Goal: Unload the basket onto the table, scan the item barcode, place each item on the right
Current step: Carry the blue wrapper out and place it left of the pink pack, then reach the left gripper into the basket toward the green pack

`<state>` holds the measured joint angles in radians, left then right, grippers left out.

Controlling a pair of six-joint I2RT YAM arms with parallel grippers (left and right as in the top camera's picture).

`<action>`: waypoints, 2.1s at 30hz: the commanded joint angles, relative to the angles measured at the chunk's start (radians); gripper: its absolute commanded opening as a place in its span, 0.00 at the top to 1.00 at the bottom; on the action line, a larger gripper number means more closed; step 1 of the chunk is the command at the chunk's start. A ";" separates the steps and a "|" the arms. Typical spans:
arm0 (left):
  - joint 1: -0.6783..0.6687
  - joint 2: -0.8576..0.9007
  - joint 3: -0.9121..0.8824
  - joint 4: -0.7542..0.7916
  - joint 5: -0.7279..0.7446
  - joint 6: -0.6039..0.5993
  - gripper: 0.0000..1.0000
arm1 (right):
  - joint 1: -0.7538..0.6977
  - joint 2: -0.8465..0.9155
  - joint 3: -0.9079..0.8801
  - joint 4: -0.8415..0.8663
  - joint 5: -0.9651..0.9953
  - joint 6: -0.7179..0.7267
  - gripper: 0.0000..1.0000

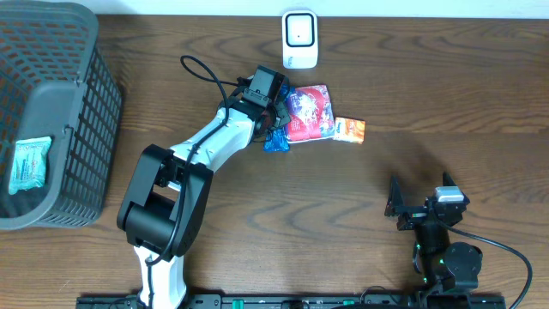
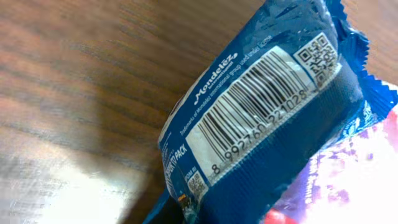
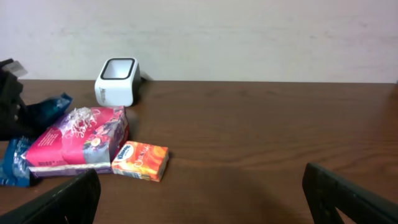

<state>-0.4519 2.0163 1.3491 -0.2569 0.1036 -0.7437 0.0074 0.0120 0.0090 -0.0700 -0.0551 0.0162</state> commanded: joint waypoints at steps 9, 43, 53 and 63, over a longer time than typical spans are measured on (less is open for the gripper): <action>0.123 -0.012 0.018 0.014 -0.164 0.232 0.75 | -0.006 -0.006 -0.004 -0.001 -0.003 -0.010 0.01; 0.748 -0.634 0.039 0.053 -0.434 0.526 0.52 | -0.006 -0.006 -0.004 -0.001 -0.003 -0.010 0.01; 1.068 -0.421 0.035 -0.016 -0.426 0.640 0.51 | -0.006 -0.006 -0.004 -0.001 -0.003 -0.010 0.01; 1.069 -0.212 0.023 -0.072 -0.427 0.804 0.51 | -0.006 -0.006 -0.004 -0.001 -0.003 -0.011 0.01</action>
<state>0.6205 1.7664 1.3762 -0.3157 -0.3138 -0.0174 0.0074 0.0120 0.0090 -0.0700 -0.0551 0.0162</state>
